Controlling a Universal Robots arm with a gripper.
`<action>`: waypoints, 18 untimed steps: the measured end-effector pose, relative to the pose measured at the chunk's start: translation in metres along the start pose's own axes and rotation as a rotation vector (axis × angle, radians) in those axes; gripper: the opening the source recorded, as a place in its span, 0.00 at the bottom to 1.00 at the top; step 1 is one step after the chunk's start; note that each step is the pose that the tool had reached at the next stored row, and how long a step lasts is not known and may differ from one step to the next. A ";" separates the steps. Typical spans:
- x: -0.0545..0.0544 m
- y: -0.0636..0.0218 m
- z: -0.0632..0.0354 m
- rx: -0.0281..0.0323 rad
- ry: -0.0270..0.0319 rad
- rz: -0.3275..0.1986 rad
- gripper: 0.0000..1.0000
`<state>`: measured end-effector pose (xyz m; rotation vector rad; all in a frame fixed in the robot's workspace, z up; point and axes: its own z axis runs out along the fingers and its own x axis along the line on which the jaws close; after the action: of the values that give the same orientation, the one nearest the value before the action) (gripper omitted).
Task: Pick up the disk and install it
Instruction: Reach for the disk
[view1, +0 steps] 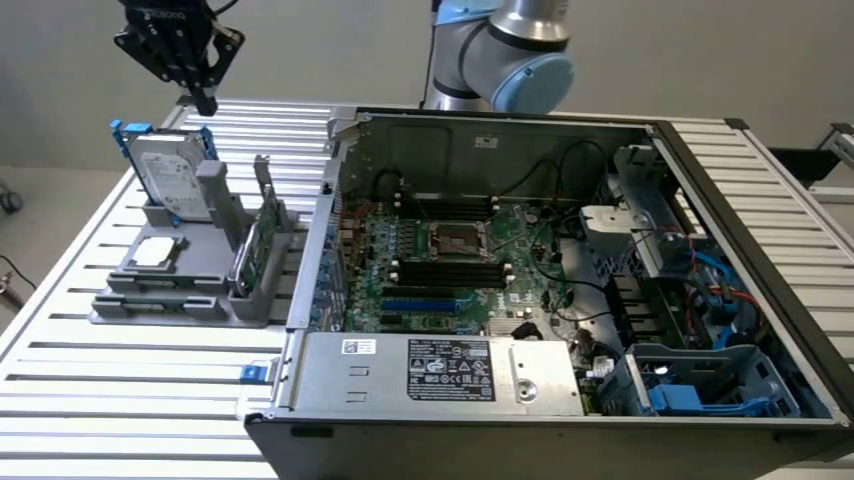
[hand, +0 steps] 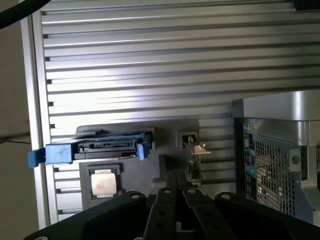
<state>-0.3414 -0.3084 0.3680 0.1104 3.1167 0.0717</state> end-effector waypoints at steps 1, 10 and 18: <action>0.005 0.0014 0.0006 0.0002 0.0001 0.000 0.11; 0.047 0.0133 0.0056 0.0020 -0.0001 0.000 0.11; 0.084 0.0195 0.0079 0.0048 0.0077 0.000 0.11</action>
<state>-0.4232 -0.2826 0.3593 0.1108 3.1248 0.0648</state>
